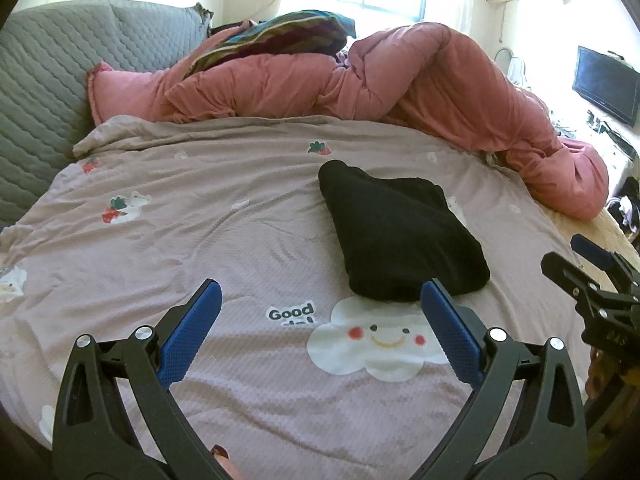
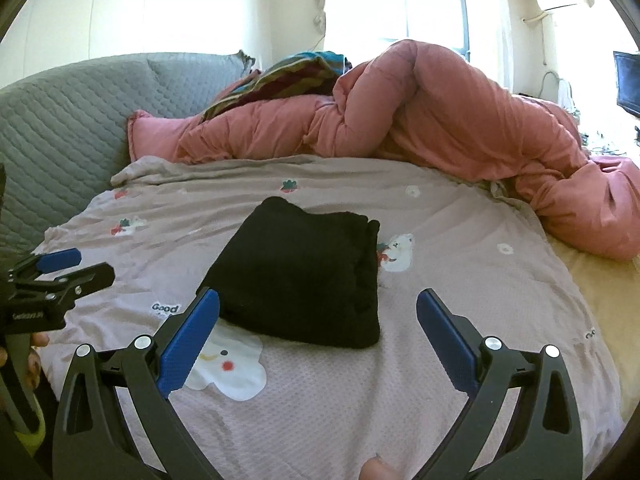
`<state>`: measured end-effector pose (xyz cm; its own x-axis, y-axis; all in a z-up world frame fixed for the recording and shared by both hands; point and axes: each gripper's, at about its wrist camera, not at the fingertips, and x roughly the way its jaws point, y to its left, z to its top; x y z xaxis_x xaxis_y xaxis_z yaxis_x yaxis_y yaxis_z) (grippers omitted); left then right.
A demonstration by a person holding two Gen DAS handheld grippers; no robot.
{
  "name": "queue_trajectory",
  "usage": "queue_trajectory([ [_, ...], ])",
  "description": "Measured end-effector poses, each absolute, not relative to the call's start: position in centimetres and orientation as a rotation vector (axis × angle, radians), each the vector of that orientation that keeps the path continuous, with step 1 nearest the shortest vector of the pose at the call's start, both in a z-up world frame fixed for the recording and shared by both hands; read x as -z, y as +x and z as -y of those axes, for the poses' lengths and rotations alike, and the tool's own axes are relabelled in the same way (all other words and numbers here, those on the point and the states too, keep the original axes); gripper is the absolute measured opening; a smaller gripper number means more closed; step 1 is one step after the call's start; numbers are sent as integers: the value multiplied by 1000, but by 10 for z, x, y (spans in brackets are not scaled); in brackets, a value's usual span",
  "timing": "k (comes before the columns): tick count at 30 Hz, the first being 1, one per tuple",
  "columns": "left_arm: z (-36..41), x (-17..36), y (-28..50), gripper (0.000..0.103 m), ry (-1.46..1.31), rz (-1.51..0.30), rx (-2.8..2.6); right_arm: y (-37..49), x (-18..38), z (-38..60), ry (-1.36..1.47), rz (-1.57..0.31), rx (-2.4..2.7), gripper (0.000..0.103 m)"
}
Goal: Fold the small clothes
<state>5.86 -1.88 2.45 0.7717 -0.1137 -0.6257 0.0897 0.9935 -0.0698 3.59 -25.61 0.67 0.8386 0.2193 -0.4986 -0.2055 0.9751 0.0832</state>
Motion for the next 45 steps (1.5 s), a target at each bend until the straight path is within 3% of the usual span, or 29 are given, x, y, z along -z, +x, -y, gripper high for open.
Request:
queue_trajectory([
  [12,12,-23,21,93,-49,-643,103,-3,-6,260,23,-475,-187,98],
  [45,6,47,6,93,-81,-741,100,-16,82,240,49,-652,-139,98],
])
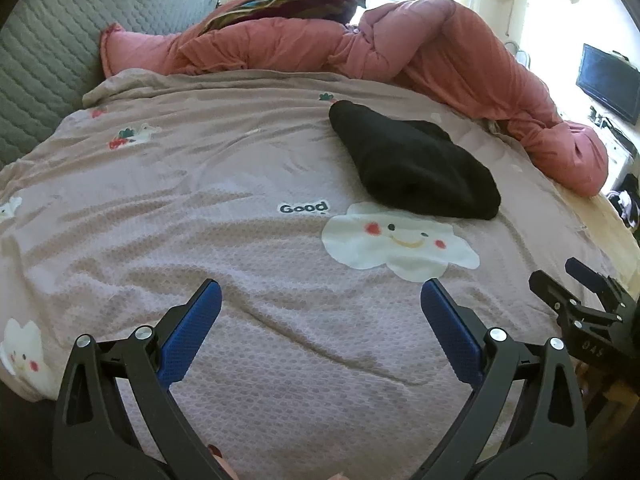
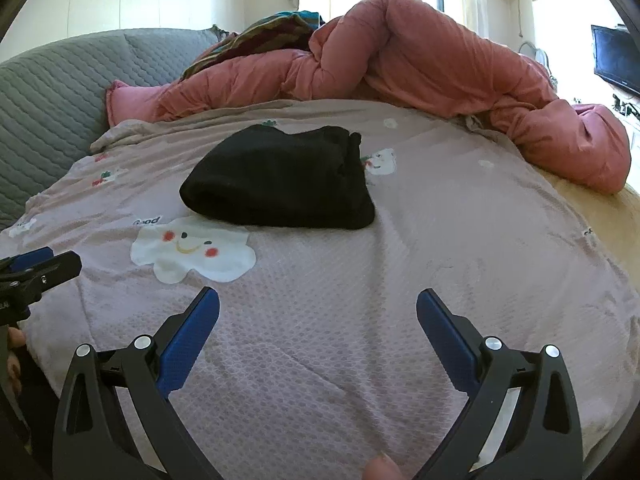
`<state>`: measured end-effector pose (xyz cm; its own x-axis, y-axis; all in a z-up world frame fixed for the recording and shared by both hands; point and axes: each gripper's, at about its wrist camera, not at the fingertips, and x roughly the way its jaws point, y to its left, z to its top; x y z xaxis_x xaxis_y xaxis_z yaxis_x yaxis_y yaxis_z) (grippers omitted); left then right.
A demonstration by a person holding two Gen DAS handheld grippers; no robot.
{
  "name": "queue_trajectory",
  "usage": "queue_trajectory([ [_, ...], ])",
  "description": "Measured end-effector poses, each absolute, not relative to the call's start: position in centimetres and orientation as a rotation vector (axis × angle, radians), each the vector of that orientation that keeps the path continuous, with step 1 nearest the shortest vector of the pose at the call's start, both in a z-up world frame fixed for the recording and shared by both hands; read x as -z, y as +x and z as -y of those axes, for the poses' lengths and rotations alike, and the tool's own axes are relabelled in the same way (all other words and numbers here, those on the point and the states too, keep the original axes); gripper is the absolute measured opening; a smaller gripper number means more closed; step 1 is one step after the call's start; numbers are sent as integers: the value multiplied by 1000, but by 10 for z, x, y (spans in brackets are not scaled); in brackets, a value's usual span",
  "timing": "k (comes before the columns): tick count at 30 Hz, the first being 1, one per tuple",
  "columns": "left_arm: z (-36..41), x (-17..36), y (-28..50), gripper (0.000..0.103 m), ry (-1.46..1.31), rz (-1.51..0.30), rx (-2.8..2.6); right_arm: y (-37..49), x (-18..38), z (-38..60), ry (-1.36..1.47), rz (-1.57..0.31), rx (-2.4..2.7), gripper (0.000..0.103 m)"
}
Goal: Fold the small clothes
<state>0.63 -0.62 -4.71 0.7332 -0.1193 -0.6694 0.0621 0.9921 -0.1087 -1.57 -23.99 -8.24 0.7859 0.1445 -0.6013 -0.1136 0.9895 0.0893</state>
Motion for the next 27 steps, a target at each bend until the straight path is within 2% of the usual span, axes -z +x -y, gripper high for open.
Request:
queue_trajectory([
  [27,5,45,7,93,-62,-745,67,-17,79,245,54,-646,-130,98],
])
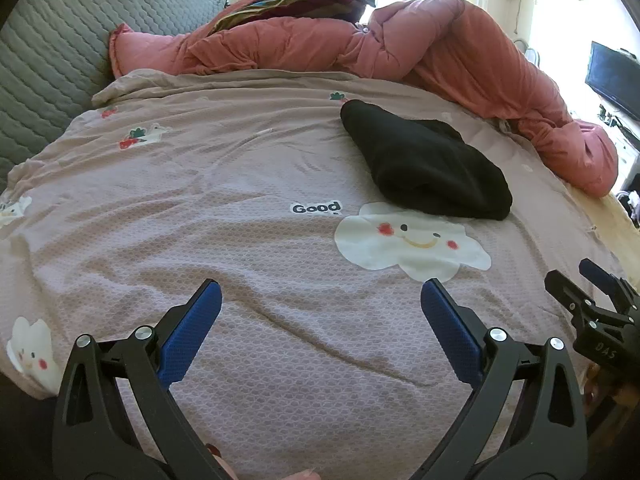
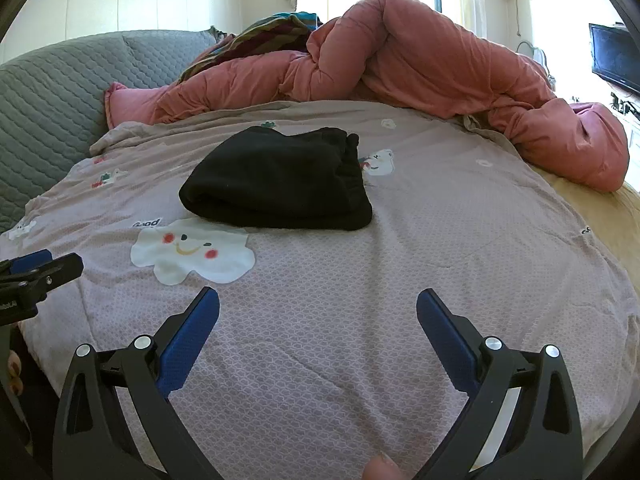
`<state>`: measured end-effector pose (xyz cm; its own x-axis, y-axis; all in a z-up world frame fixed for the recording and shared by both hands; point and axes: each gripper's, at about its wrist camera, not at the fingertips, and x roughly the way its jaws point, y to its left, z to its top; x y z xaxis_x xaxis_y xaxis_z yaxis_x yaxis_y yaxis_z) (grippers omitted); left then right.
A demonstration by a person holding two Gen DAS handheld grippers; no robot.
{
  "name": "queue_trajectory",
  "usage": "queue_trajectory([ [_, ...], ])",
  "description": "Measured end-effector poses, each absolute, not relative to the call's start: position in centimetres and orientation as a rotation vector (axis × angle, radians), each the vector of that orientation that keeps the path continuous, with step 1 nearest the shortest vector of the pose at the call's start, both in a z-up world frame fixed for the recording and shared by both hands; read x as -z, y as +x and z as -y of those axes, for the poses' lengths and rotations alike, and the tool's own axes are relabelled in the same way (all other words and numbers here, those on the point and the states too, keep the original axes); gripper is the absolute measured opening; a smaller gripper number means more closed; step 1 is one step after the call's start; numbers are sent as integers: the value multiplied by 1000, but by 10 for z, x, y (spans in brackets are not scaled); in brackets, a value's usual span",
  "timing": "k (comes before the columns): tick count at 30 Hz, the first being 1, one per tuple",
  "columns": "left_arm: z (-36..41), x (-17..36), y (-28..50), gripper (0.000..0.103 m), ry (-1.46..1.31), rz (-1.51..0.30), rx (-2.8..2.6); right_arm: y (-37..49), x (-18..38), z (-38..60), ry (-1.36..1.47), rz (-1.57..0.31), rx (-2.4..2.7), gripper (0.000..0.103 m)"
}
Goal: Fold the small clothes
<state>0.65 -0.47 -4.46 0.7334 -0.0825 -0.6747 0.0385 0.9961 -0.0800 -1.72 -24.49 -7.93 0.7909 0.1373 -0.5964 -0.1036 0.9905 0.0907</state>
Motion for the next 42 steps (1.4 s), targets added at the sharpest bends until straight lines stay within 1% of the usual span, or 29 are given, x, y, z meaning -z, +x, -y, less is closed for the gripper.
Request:
queue_trajectory([
  [42,10,48,7,93,-38,-750,56,-18,80,247,59,-656,-121,98],
])
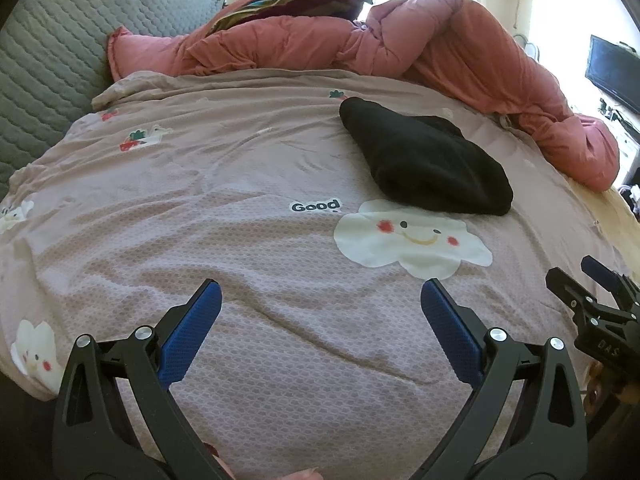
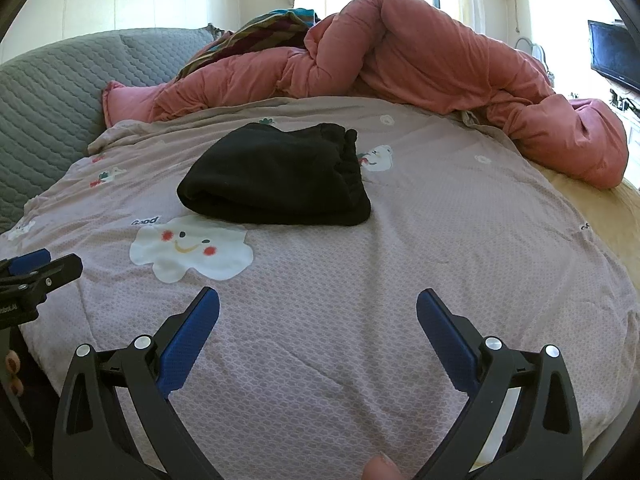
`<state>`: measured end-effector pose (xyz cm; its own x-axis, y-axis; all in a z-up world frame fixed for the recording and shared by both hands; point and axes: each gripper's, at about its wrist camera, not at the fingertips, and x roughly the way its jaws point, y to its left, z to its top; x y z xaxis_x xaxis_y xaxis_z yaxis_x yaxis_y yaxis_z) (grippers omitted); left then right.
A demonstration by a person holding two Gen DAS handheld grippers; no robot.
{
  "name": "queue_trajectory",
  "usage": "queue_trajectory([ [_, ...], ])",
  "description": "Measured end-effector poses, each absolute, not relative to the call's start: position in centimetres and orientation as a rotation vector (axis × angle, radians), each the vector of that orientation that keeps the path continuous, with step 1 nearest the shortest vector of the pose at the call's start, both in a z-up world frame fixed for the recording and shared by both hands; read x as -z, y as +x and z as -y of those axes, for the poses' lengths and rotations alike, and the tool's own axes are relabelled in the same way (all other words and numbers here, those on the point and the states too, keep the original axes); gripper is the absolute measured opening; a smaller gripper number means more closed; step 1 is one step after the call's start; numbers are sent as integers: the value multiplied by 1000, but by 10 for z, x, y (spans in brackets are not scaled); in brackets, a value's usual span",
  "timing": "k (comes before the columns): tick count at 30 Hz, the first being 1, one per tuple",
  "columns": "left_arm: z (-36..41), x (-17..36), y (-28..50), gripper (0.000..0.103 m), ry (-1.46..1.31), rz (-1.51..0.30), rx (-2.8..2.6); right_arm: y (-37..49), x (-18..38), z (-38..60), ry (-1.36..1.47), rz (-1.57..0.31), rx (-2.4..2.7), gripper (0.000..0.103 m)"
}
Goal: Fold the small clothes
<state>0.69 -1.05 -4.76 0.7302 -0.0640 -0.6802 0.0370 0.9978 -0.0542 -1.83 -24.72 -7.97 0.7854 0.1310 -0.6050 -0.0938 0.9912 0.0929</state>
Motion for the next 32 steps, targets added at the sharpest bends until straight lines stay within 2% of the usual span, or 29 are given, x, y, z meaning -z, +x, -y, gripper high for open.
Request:
queue_trajectory([
  [13,7,52,14,93,-51,-792,-5,-24,76,289,116,-661,16,98],
  [21,-21,38,21,93,-92,-723,-25,-60,74,403,212,-671,386,98],
  [25,-70,29,49,93,-156,-758,-104,-102,79,487,293,-680,663,98],
  [32,-212,25,93,93,-244,-806,-377,-177,112,599,390,-763,1079,98],
])
